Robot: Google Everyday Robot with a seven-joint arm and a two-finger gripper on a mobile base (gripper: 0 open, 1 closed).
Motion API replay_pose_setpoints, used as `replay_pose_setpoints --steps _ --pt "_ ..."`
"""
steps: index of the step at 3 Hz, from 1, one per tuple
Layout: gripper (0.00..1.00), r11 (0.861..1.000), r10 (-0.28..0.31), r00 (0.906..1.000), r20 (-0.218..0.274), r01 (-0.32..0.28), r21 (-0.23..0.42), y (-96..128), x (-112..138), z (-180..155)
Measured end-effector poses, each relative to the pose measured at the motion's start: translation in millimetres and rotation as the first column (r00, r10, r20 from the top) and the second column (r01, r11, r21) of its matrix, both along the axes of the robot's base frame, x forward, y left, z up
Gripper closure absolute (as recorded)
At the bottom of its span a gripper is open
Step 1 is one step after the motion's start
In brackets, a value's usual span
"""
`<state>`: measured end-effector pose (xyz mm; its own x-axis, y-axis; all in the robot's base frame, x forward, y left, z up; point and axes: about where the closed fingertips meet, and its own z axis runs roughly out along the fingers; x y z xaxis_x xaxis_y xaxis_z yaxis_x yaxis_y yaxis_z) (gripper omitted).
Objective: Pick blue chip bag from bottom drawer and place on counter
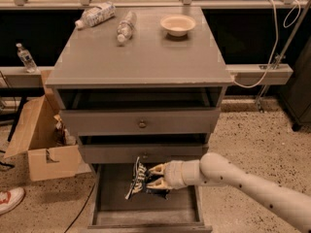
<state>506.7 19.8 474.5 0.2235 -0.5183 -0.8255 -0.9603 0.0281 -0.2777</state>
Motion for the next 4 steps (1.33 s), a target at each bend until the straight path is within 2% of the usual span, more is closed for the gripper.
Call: replay_pose_setpoints --steps 1,2,3,4 --pt "1.0 0.999 0.012 0.9979 0.064 -0.009 -0.049 -6 9 35" --pt "1.0 0.999 0.016 0.9973 0.071 -0.012 -0.047 -6 7 43" --pt "1.0 0.997 0.035 0.9908 0.131 -0.025 -0.071 -11 3 95" --pt "1.0 0.992 0.048 0.9753 0.216 -0.022 -0.121 -16 0 180"
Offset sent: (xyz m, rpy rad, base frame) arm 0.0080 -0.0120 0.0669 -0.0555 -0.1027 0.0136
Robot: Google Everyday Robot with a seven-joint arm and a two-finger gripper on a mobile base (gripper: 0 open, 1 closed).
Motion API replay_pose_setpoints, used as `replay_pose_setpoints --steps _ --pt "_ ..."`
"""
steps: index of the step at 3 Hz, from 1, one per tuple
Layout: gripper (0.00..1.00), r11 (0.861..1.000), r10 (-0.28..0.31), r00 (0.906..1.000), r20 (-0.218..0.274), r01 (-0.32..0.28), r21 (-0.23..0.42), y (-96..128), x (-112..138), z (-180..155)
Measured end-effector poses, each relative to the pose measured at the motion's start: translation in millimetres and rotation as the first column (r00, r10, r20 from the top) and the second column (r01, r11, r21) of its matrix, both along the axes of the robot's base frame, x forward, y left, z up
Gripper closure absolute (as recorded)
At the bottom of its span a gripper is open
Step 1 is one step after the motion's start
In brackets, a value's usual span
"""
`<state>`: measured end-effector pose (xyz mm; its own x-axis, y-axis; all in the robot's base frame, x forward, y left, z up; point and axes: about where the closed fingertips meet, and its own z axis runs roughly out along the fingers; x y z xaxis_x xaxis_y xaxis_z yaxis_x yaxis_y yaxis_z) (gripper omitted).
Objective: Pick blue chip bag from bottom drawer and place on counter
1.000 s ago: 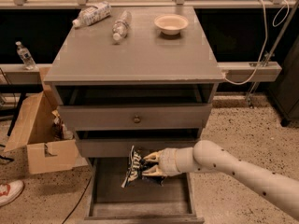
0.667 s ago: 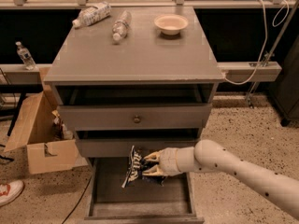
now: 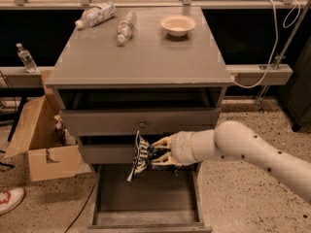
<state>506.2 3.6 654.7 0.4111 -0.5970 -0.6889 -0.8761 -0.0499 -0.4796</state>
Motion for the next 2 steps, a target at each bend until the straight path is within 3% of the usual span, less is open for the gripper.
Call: replay_pose_setpoints --steps 1,2 --pt "1.0 0.999 -0.027 0.996 0.085 0.031 -0.037 -12.0 10.0 77.6" --pt "1.0 0.999 -0.027 0.9961 0.084 0.03 -0.036 -11.8 9.9 77.0"
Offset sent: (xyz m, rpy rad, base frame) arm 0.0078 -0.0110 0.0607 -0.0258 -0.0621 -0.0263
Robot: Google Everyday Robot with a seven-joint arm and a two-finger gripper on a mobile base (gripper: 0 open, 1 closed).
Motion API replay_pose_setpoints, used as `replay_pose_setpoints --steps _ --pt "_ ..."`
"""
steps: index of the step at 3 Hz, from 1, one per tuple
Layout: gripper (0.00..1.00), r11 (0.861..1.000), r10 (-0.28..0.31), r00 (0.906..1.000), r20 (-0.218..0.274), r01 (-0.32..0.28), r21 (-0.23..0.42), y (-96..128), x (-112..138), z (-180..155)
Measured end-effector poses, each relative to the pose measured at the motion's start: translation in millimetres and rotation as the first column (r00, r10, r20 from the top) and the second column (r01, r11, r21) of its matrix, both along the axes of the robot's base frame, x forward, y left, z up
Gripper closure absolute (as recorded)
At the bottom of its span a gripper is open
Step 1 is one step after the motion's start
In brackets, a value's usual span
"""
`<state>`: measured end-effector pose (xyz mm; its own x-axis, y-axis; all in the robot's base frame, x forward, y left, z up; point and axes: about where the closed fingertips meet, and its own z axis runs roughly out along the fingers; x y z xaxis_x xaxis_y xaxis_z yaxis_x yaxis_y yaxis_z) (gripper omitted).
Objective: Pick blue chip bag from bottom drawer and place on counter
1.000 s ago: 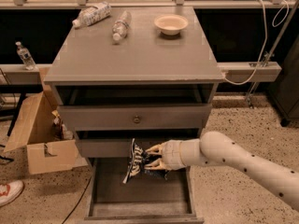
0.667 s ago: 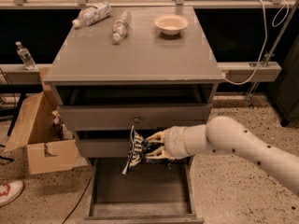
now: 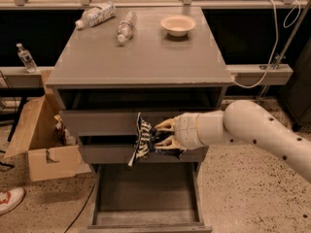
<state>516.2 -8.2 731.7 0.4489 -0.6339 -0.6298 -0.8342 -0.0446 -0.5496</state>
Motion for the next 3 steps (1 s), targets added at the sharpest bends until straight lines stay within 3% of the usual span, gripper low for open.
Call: replay_pose_setpoints --steps 1,2,3 --pt "1.0 1.0 -0.02 0.9994 0.027 0.02 0.022 -7 16 29" --pt "1.0 0.999 -0.054 0.9961 0.07 0.053 0.009 -19 46 81" --pt "1.0 0.993 -0.115 0.9861 0.12 0.118 -0.015 -33 87 142"
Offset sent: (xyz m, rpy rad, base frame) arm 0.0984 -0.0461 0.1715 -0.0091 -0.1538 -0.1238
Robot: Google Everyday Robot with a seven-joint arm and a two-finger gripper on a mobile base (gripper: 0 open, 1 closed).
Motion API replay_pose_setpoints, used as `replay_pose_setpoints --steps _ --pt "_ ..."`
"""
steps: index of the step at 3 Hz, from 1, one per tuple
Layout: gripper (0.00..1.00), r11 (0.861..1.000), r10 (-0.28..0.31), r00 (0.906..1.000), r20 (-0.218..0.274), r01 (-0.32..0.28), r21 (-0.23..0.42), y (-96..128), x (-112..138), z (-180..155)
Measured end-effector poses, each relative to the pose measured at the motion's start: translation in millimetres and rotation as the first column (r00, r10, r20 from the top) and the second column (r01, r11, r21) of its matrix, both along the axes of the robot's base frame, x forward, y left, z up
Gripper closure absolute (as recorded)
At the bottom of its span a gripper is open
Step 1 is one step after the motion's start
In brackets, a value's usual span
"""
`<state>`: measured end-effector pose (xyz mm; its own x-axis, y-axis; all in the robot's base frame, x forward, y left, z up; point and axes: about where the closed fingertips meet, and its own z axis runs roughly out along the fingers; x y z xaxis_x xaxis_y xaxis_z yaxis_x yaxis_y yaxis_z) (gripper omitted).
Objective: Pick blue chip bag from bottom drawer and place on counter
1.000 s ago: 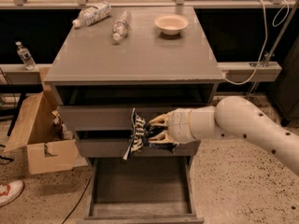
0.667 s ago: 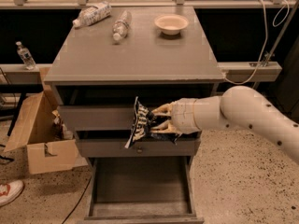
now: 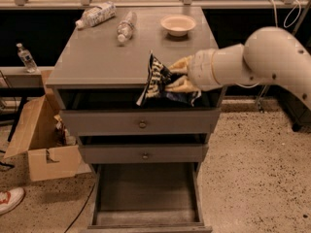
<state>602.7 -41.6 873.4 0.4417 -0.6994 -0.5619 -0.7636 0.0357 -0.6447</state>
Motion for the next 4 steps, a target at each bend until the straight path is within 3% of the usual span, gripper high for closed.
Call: replay_pose_setpoints --steps 1,2,3,4 --pt "1.0 0.999 -0.035 0.9982 0.049 0.036 -0.023 -11 42 65" --pt "1.0 0.999 -0.034 0.9982 0.049 0.036 -0.024 -10 41 65" --pt "1.0 0.998 -0.05 0.9985 0.021 0.051 -0.023 -6 62 68" --pt "1.0 0.997 -0.073 0.9964 -0.042 0.072 -0.035 7 107 71"
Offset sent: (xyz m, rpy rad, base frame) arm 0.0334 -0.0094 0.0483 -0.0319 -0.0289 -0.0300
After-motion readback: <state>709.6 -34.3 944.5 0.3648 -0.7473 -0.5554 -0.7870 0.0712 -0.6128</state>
